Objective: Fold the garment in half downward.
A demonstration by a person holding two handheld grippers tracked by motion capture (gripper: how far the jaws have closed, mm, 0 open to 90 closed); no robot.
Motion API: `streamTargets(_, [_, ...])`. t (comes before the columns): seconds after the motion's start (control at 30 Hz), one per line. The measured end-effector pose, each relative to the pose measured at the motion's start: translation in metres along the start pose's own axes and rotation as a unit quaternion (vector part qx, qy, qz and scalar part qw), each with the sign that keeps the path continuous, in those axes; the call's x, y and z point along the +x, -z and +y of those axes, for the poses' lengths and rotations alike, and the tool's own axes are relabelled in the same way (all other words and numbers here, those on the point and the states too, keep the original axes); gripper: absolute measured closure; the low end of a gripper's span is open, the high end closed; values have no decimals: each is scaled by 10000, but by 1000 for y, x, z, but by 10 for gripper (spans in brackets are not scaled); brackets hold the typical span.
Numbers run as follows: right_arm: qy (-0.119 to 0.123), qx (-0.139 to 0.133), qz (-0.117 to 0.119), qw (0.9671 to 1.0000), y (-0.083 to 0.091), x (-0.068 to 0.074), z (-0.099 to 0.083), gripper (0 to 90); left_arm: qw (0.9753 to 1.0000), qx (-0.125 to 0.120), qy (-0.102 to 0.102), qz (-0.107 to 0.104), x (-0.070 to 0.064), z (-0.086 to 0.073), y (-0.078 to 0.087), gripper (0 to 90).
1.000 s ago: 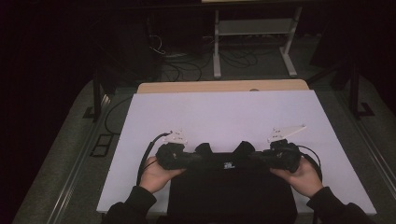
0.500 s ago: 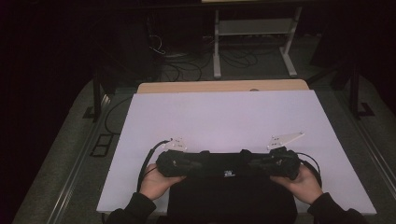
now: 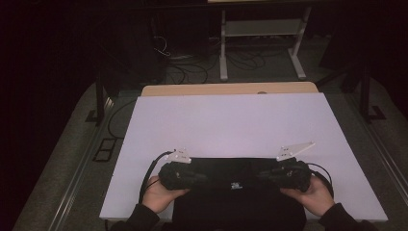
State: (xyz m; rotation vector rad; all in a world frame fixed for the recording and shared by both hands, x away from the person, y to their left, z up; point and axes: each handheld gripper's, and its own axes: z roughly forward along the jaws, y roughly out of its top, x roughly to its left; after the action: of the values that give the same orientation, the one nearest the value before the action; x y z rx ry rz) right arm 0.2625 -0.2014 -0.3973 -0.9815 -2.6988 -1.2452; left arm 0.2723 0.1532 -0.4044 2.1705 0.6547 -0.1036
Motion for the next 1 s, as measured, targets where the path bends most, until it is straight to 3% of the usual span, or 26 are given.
streamTargets(0.33, [-80, 179, 92, 9998, -5, 4, -13, 816, 9999, 88, -38, -36, -6, -5, -3, 857])
streamTargets(0.67, [-71, 408, 125, 9991, -15, 7, -18, 808, 9994, 341, -24, -20, -9, -9, -14, 850])
streamTargets(1.0, [-142, 431, 52, 9990, -14, 7, -18, 640, 9988, 434, -205, -58, -11, -10, -15, 773])
